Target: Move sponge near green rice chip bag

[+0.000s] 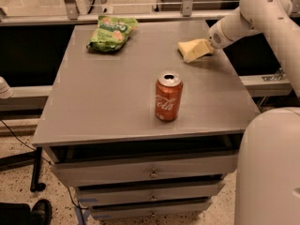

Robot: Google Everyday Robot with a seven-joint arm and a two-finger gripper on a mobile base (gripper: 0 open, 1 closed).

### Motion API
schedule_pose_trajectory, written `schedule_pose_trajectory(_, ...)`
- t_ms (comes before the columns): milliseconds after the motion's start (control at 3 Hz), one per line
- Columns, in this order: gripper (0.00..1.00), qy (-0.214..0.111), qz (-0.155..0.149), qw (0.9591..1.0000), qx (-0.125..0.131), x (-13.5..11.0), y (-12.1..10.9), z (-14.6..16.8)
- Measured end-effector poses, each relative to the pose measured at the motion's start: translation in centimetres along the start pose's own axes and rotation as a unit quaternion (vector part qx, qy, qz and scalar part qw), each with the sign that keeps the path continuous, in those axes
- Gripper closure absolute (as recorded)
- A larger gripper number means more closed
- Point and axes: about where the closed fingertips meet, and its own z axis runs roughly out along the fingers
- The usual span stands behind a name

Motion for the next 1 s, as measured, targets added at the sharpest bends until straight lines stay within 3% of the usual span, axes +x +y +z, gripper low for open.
schedule_pose_trajectory(333, 0.42, -0.013, 0.007, 0.9999, -0.008, -0.8, 0.1, 0.0)
schedule_pose_trajectory(1000, 0.88, -0.058, -0.005, 0.9982, -0.012, -5.2, 1.1, -1.8)
